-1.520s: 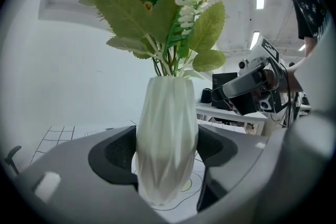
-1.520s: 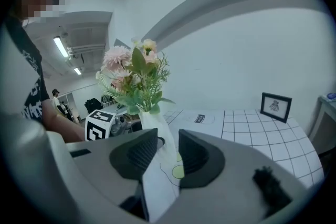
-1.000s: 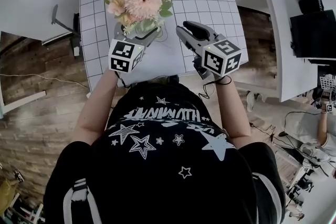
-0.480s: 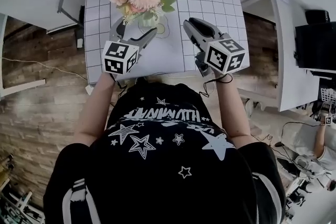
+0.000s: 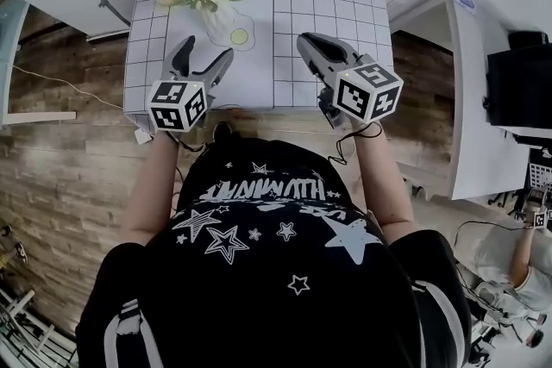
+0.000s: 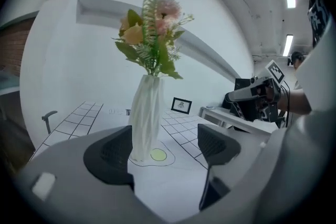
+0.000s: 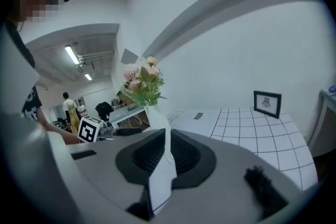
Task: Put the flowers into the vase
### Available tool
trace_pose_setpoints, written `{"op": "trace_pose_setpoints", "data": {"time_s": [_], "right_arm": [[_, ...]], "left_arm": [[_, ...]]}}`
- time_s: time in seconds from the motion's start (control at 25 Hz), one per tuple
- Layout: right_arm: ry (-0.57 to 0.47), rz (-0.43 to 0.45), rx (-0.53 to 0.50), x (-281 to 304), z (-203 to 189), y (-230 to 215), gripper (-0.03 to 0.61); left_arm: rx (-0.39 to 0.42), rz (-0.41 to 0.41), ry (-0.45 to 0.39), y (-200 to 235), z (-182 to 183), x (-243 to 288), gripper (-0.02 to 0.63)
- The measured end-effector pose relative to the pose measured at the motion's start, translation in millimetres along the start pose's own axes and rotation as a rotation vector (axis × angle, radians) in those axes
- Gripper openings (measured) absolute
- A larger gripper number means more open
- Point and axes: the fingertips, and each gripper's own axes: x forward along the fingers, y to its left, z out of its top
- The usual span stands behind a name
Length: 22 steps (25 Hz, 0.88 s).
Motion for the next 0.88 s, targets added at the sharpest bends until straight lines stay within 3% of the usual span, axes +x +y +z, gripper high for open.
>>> {"op": "trace_pose_setpoints", "data": {"time_s": [0.32, 0.48, 0.88], "right_arm": [[-0.048, 0.059, 0.037, -71, -14, -11, 0.031], [-0.066, 0.121, 0.050, -106, -30, -4, 0.029], [0.006, 0.207, 0.078, -149, -78, -1, 0.023]], "left_arm": [[0.039, 0.045, 0.002, -78, -8, -7, 0.331], [0.011, 0.096, -0.015, -112, -19, -21, 0.295], [-0.048, 0.202, -0.060, -181, -38, -71, 0.225]]}}
